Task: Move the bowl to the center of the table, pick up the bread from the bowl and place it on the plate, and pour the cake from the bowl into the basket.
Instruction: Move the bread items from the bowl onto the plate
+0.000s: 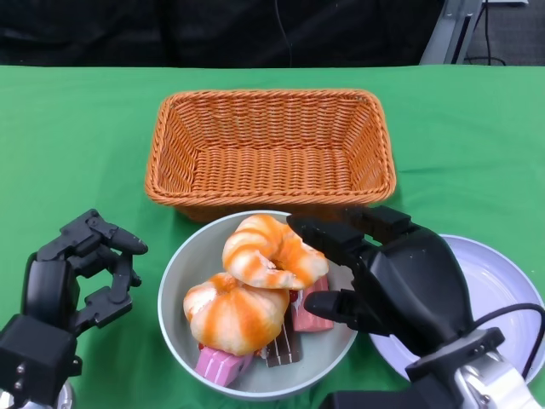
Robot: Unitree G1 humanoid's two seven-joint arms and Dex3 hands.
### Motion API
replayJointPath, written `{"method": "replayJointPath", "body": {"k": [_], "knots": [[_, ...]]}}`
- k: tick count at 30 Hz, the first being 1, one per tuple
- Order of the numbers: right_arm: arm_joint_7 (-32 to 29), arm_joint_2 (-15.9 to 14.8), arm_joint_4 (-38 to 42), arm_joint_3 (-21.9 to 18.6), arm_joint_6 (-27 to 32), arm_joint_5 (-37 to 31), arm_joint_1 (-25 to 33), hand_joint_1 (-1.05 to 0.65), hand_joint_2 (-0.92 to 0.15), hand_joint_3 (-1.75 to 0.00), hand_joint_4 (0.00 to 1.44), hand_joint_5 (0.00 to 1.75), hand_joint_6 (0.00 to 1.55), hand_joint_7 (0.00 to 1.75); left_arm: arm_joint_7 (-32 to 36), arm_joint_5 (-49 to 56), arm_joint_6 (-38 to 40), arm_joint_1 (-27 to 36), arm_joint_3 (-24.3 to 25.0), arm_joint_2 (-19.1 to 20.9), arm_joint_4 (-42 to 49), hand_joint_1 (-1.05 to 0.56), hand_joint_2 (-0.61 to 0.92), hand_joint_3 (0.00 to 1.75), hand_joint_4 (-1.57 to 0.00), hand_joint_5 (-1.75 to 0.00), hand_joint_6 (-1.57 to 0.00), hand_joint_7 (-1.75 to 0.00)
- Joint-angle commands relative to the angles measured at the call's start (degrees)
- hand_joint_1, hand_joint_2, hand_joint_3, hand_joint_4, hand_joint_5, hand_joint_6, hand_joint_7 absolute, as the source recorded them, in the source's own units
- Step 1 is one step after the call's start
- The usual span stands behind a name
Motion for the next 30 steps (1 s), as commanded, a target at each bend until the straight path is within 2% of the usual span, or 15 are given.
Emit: {"method": "replayJointPath", "body": {"k": [1, 16, 25, 30], "knots": [[-0.74, -0.61, 3.16, 1.64, 1.25, -1.15, -2.34, -0.78, -0.92, -0.03, 0.65, 0.05, 0.59, 0.0, 0.67, -0.28, -0.69, -0.52, 0.09, 0.49, 0.32, 0.02, 0.64, 1.02, -0.81, -1.56, -0.76, -1.31], [-7.09, 0.98, 18.34, 7.62, 5.47, -3.27, -12.16, -0.78, -0.92, -0.02, 0.65, 0.03, 0.57, 0.0, 3.1, 1.42, -0.69, 0.21, -1.07, 0.26, -1.0, 0.03, 0.61, 1.07, -0.81, -1.56, -0.76, -1.32], [-17.07, 1.21, 27.96, 11.26, 5.04, -4.08, -17.0, -0.76, -0.91, 0.0, 0.67, 0.04, 0.58, 0.0, 2.26, 1.11, -0.96, 0.47, -1.34, 0.05, -1.15, 0.0, 0.63, 1.04, -0.79, -1.57, -0.75, -1.32], [-19.33, 1.54, 31.8, 12.64, 5.13, -3.45, -18.59, -0.75, -0.91, 0.0, 0.67, 0.04, 0.57, 0.0, 1.87, 0.49, -0.73, 0.58, -1.47, -0.08, -1.56, 0.0, 0.64, 1.01, -0.79, -1.59, -0.75, -1.33]]}}
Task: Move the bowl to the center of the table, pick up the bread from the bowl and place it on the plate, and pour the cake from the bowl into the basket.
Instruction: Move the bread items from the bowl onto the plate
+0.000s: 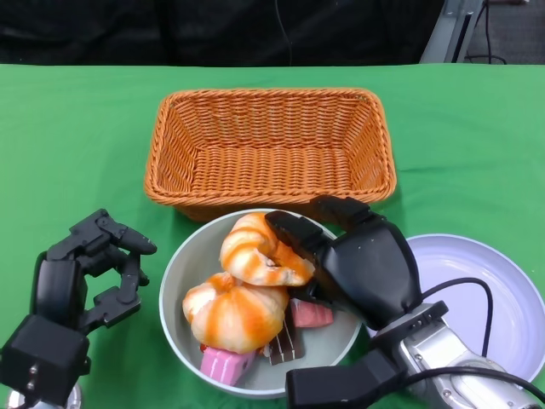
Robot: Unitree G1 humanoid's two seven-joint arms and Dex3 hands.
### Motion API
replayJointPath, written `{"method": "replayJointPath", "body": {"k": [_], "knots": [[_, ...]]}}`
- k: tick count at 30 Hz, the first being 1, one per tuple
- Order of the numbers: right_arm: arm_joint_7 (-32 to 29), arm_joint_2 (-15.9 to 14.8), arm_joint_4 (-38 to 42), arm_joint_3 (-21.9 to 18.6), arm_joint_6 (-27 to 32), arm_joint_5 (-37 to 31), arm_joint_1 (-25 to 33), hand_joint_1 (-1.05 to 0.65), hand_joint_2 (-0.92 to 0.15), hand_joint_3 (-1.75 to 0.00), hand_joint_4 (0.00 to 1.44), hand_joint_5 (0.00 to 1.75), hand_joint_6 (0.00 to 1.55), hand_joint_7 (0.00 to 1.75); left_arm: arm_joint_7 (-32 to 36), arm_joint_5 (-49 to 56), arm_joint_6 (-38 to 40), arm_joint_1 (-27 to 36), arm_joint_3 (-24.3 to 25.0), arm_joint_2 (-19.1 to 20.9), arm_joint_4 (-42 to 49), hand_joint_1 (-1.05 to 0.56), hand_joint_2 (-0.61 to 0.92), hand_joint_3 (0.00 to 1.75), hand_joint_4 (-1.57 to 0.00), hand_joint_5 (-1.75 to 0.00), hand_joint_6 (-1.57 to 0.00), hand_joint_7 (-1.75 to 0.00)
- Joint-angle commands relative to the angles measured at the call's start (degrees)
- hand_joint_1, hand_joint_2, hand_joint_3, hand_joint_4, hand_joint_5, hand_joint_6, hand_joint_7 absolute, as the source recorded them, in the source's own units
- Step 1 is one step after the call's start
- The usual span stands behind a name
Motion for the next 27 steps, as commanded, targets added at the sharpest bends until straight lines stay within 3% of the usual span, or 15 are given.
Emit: {"method": "replayJointPath", "body": {"k": [1, 7, 14, 15, 17, 18, 21, 27], "knots": [[-1.43, -0.03, 2.57, 0.87, 0.3, 0.54, -1.35, -0.75, -0.91, 0.0, 0.67, 0.04, 0.57, 0.0, -0.32, -1.02, -0.35, 0.51, 0.11, 0.4, -1.11, 0.0, 0.64, 1.01, -0.79, -1.59, -0.75, -1.33], [-3.22, 0.07, 5.61, 2.75, -1.05, 0.99, -2.57, -0.71, -0.91, 0.0, 0.75, 0.07, 0.6, 0.01, -0.77, -1.25, -1.29, 0.46, -0.1, 0.64, -0.83, 0.01, 0.65, 1.01, -0.79, -1.6, -0.73, -1.35], [-10.06, -0.61, 10.92, 3.99, -9.67, 3.38, -5.04, -0.34, -0.92, -0.04, 1.06, 0.2, 0.86, 0.1, -0.27, -1.29, -0.33, 0.36, 0.0, 0.54, -0.83, 0.01, 0.64, 1.01, -0.78, -1.6, -0.74, -1.34], [-11.13, -0.59, 12.0, 4.05, -11.08, 3.92, -5.55, -0.29, -0.92, -0.06, 1.03, 0.45, 0.94, 0.08, 0.07, -0.95, -0.19, 0.36, -0.04, 0.61, -0.86, 0.01, 0.64, 1.01, -0.78, -1.6, -0.74, -1.34], [-13.59, -0.54, 14.06, 4.16, -13.99, 4.91, -6.53, -0.25, -0.92, -0.05, 0.84, 1.06, 1.05, 0.04, 0.43, -0.49, -0.33, 0.26, -0.07, 0.83, -0.57, 0.0, 0.63, 1.02, -0.79, -1.58, -0.74, -1.33], [-14.35, -0.5, 14.76, 4.26, -14.78, 5.22, -6.87, -0.25, -0.92, -0.04, 0.8, 1.19, 1.08, 0.04, 0.41, -0.44, -0.39, 0.23, -0.06, 0.89, -0.47, 0.0, 0.63, 1.02, -0.78, -1.58, -0.74, -1.33], [-17.56, -0.25, 17.17, 4.35, -18.15, 6.41, -8.0, -0.26, -0.91, -0.02, 0.76, 1.38, 1.15, 0.05, 0.25, -0.56, -0.51, 0.16, 0.02, 0.94, -0.14, 0.01, 0.63, 1.03, -0.79, -1.56, -0.75, -1.31], [-19.09, 0.05, 18.88, 3.68, -21.24, 8.8, -8.66, -0.26, -0.91, -0.01, 0.7, 1.44, 1.18, 0.07, 1.12, 0.54, -0.76, 0.2, -0.08, 1.23, -0.01, 0.01, 0.63, 1.03, -0.79, -1.54, -0.75, -1.31]]}}
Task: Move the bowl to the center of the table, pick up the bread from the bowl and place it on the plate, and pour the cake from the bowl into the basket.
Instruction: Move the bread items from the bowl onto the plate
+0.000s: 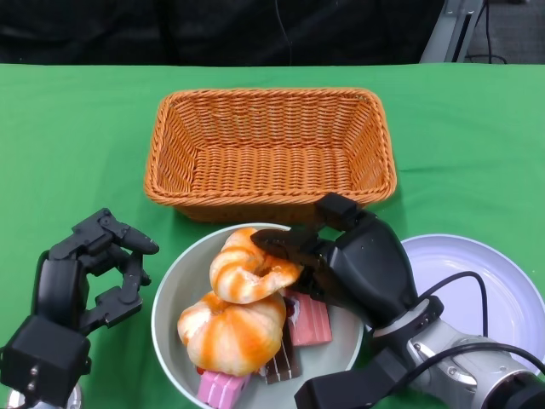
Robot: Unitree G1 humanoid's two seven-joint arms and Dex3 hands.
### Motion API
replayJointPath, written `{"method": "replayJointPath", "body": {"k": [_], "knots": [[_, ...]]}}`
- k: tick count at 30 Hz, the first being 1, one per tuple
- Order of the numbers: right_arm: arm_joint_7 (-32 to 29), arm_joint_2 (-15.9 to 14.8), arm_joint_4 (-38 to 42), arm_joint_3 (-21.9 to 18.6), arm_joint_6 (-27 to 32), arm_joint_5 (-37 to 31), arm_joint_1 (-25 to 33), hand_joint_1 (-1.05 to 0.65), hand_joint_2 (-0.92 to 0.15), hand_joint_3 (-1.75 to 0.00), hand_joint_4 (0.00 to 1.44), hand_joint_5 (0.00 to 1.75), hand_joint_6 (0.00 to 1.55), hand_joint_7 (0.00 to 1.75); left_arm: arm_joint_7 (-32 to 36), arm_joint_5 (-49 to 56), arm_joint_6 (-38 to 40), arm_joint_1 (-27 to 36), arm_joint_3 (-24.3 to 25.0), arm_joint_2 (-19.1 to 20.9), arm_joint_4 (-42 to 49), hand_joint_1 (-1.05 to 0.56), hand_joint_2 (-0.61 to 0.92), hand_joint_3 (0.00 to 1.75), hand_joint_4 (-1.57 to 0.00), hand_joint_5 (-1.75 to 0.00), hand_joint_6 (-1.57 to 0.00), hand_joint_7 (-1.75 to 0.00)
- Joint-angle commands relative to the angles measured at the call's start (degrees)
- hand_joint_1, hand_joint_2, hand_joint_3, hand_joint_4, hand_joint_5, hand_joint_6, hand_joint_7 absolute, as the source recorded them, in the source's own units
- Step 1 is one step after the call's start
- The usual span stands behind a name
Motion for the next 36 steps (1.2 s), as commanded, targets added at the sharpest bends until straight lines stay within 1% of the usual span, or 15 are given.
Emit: {"method": "replayJointPath", "body": {"k": [1, 6, 8, 13, 19, 22, 23, 29, 32, 36], "knots": [[-0.47, -0.12, 0.57, -0.44, -1.93, 1.44, -0.4, -0.26, -0.92, -0.01, 0.7, 1.42, 1.18, 0.07, 1.15, 0.24, -0.26, 0.15, 0.26, 0.96, 0.09, 0.01, 0.63, 1.03, -0.79, -1.53, -0.75, -1.31], [0.49, -0.45, 0.0, -0.92, -2.57, 2.8, -0.34, -0.24, -0.89, 0.0, 0.71, 1.3, 1.16, 0.07, 0.86, 0.01, -0.13, 0.2, 0.18, 1.17, 0.3, 0.02, 0.63, 1.03, -0.78, -1.53, -0.75, -1.3], [0.35, -0.45, -0.16, -1.09, -2.32, 2.88, -0.28, -0.24, -0.88, 0.0, 0.74, 1.23, 1.15, 0.07, 0.83, -0.05, -0.26, 0.14, 0.2, 1.22, 0.59, 0.02, 0.63, 1.02, -0.78, -1.52, -0.75, -1.3], [0.39, -0.6, -0.43, -1.48, -1.86, 3.01, -0.33, -0.25, -0.87, 0.0, 0.78, 1.15, 1.15, 0.07, 1.01, 0.12, -0.14, 0.1, 0.11, 1.28, 0.59, 0.02, 0.63, 1.03, -0.79, -1.52, -0.76, -1.29], [-0.32, -0.78, -0.39, -1.86, -1.55, 2.68, -0.57, -0.28, -0.89, -0.01, 0.8, 1.09, 1.15, 0.06, 1.47, 0.24, -0.05, 0.09, 0.13, 1.22, 0.83, 0.03, 0.63, 1.03, -0.8, -1.52, -0.76, -1.3], [-1.98, -0.8, 0.16, -1.82, -0.63, 1.77, -1.11, -0.29, -0.9, -0.01, 0.81, 1.05, 1.15, 0.06, 1.07, -0.12, -0.17, 0.03, 0.15, 1.24, 1.11, 0.03, 0.63, 1.03, -0.81, -1.52, -0.76, -1.3], [-2.49, -0.77, 0.38, -1.83, -0.42, 1.55, -1.3, -0.28, -0.88, 0.0, 0.82, 1.03, 1.15, 0.06, 0.83, -0.27, -0.26, 0.0, 0.16, 1.29, 1.27, 0.04, 0.63, 1.03, -0.8, -1.52, -0.76, -1.3], [-4.01, -0.28, 2.42, -2.8, -0.86, 2.46, -2.59, -0.25, -0.86, 0.0, 0.85, 1.0, 1.17, 0.06, 0.8, -0.4, -0.2, -0.07, 0.19, 1.29, 1.65, 0.04, 0.63, 1.03, -0.8, -1.53, -0.77, -1.29], [-4.26, -0.68, 3.03, -3.25, -1.48, 2.63, -3.4, -0.23, -0.88, -0.01, 0.83, 1.01, 1.16, 0.05, 0.29, -1.19, -0.41, -0.17, 0.42, 1.05, 1.96, 0.04, 0.63, 1.03, -0.8, -1.54, -0.77, -1.29], [-5.25, -0.87, 3.94, -3.87, -1.53, 2.8, -4.26, -0.25, -0.9, -0.01, 0.81, 1.03, 1.14, 0.04, -0.06, -1.2, -0.72, -0.27, 0.35, 1.41, 2.51, 0.04, 0.63, 1.03, -0.8, -1.54, -0.77, -1.27]]}}
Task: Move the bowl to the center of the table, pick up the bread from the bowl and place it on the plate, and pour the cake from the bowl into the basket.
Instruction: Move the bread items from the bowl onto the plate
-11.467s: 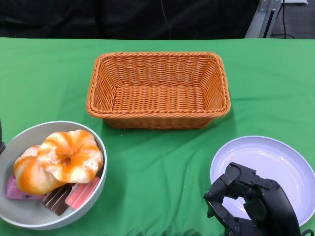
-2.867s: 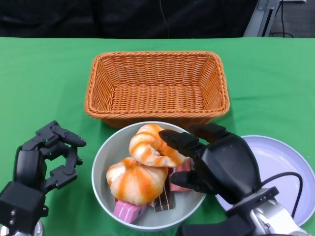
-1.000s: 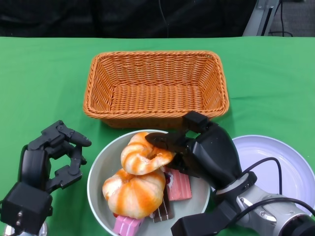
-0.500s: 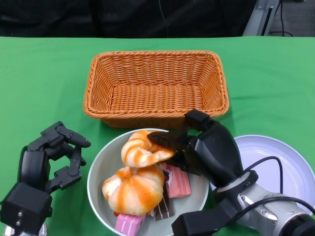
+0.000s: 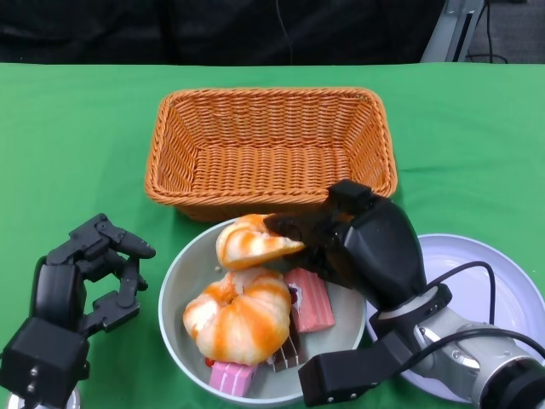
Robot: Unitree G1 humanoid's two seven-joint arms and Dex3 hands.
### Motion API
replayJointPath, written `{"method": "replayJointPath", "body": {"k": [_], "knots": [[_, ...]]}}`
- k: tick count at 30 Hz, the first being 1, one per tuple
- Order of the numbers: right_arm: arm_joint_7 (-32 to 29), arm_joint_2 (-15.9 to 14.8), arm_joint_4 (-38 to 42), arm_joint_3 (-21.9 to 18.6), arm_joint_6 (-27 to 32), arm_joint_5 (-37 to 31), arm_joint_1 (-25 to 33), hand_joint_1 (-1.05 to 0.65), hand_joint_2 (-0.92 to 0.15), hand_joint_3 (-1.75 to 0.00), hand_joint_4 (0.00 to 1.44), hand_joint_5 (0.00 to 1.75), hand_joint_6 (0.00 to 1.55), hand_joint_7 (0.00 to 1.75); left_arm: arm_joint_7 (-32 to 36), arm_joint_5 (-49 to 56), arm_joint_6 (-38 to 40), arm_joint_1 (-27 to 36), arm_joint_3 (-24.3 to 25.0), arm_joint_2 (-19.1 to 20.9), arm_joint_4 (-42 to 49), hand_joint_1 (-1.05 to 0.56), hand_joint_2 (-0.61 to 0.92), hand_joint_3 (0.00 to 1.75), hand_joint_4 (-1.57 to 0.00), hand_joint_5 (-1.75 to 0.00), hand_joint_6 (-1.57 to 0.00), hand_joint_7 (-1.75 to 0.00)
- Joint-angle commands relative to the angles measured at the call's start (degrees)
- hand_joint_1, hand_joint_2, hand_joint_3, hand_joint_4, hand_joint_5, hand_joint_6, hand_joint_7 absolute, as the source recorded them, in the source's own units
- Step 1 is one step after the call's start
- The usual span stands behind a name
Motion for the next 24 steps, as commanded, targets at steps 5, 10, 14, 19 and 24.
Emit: {"method": "replayJointPath", "body": {"k": [5, 10, 14, 19, 24], "knots": [[-4.38, -0.67, 1.5, -2.38, 0.22, 1.07, -2.42, -0.26, -0.92, -0.02, 0.79, 1.09, 1.15, 0.04, -0.78, -1.0, -0.67, -0.26, 0.51, 1.26, 0.68, 0.03, 0.63, 1.03, -0.8, -1.55, -0.77, -1.27], [-4.98, -0.57, 0.58, -4.03, -2.0, 2.67, -2.5, -0.25, -0.92, -0.07, 0.78, 1.15, 1.16, 0.06, 0.13, -0.14, -0.7, -0.26, 0.41, 1.6, 0.73, 0.02, 0.63, 1.03, -0.8, -1.54, -0.77, -1.28], [-1.3, 0.73, -1.73, -7.32, -6.51, 8.78, -0.92, -0.24, -0.92, -0.05, 0.79, 1.23, 1.18, 0.09, 0.02, -0.45, -1.12, -0.4, 0.65, 1.43, 0.93, 0.03, 0.63, 1.04, -0.81, -1.53, -0.77, -1.28], [4.5, 1.7, -5.37, -10.32, -10.92, 14.88, 1.46, -0.21, -0.91, -0.03, 0.76, 1.35, 1.19, 0.14, -0.51, -0.87, -0.97, -0.54, 0.81, 1.52, 1.17, 0.03, 0.63, 1.04, -0.82, -1.53, -0.77, -1.28], [10.33, 2.83, -9.35, -12.68, -11.22, 18.79, 3.95, -0.2, -0.91, -0.02, 0.77, 1.34, 1.17, 0.19, -0.93, -1.18, -0.9, -0.57, 0.77, 1.49, 1.09, 0.04, 0.63, 1.04, -0.82, -1.52, -0.78, -1.27]]}}
